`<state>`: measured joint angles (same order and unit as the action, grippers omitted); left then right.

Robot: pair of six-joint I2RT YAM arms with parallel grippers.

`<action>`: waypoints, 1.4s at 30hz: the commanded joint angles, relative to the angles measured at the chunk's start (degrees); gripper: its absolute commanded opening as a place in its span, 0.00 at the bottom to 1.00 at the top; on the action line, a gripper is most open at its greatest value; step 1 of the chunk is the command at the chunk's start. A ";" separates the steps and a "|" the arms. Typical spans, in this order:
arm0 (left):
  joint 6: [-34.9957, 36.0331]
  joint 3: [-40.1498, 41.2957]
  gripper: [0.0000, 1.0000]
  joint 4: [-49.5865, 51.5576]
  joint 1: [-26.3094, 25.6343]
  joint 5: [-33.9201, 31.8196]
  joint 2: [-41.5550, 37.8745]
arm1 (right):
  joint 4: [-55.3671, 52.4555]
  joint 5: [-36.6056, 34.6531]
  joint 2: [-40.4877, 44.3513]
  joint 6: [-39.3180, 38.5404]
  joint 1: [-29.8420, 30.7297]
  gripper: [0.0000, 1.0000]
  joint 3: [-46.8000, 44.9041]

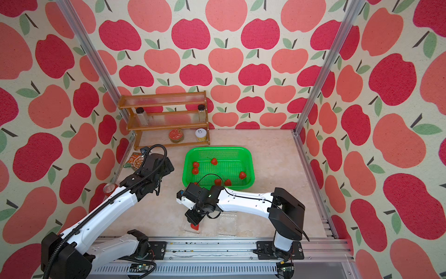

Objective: Pack strawberries into containers
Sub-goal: Place the strawberry in the packing box, then pick up the strawberry from the basket.

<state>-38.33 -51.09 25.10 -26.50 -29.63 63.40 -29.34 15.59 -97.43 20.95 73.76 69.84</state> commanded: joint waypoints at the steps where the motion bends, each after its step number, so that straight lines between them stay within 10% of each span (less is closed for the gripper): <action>1: -1.07 0.46 0.92 1.84 0.46 -1.75 -0.13 | -1.46 3.48 -0.18 -0.21 -0.25 0.46 1.41; 13: -0.70 1.22 0.93 0.02 1.98 0.72 0.01 | -3.77 -2.59 9.75 -2.66 -17.89 0.66 5.18; 21: -0.87 -0.21 0.93 0.68 2.22 1.93 1.74 | -6.94 -3.14 -8.78 -8.19 -31.68 0.67 20.91; 29: -0.88 -0.37 0.93 0.69 2.33 3.27 2.34 | -6.65 -0.32 -23.77 -9.70 -33.22 0.55 30.34; 42: -0.52 -1.28 0.93 -0.23 2.71 4.01 5.36 | -5.36 -22.78 -27.45 -17.21 -32.99 0.61 31.83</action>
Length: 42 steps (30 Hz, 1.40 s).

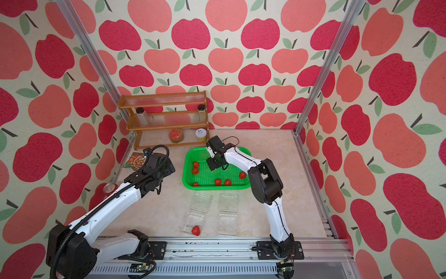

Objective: Pack strawberries into containers
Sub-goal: Pick up the strawberry from the basket.

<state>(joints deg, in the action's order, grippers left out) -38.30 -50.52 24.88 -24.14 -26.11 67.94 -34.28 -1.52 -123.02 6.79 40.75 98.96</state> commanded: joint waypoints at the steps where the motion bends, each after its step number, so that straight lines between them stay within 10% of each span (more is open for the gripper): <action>1: -0.43 -2.09 0.93 0.04 0.41 0.58 1.00 | -0.52 -5.99 -2.68 -3.26 -0.14 0.62 3.35; 24: 0.42 -2.56 0.94 1.99 1.73 0.79 0.16 | 4.58 -8.26 -12.15 -0.50 -0.59 0.51 10.30; 42: -0.18 -1.49 0.94 2.10 2.08 1.16 -1.19 | 6.42 -7.55 -3.47 -0.38 -0.50 0.38 3.91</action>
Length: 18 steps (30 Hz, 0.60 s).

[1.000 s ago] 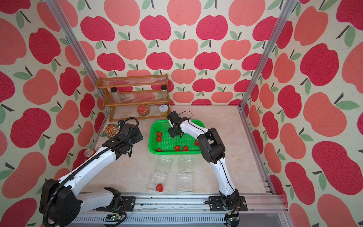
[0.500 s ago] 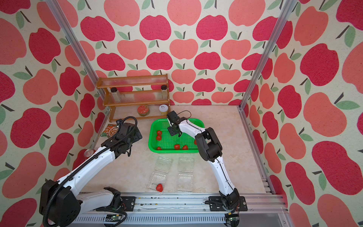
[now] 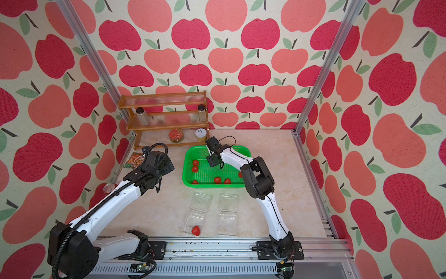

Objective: Pack strawberries into containers
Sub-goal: Pick up the strawberry from the basket.

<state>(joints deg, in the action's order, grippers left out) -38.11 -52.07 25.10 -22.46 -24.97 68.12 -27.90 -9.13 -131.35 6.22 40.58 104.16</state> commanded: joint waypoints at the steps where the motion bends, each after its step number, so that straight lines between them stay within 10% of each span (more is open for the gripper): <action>1: -0.49 0.08 0.94 1.92 0.39 0.01 -1.48 | 0.05 0.46 6.06 0.28 -0.27 0.38 -2.08; 18: -1.80 0.87 0.94 0.56 -0.11 -0.64 -3.21 | -11.55 2.26 32.45 -0.12 11.55 0.39 -17.18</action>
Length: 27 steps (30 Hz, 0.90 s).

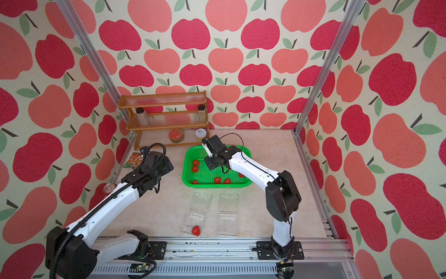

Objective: Pack strawberries into containers
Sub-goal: Pick up the strawberry from the basket, then place the strawberry in the packing box.

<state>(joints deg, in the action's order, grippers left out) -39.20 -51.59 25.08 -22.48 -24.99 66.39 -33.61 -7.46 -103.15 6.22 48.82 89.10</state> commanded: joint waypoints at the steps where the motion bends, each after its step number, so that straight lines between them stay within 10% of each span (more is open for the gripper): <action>1: -0.70 0.38 0.94 0.51 -0.19 -0.82 -1.66 | -7.27 0.77 5.99 0.25 5.06 0.39 -2.79; 13: -1.01 -0.35 0.94 2.07 -0.80 -2.97 -3.72 | -13.75 8.57 12.01 10.25 24.38 0.40 -10.52; 27: -0.46 0.69 0.95 3.48 -0.47 -4.50 -6.30 | -7.24 21.92 0.63 13.75 25.16 0.51 -14.28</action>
<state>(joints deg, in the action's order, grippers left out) -39.57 -51.57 26.65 -23.03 -27.88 61.14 -40.86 10.74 -101.16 19.49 74.91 73.25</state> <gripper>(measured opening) 0.946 0.500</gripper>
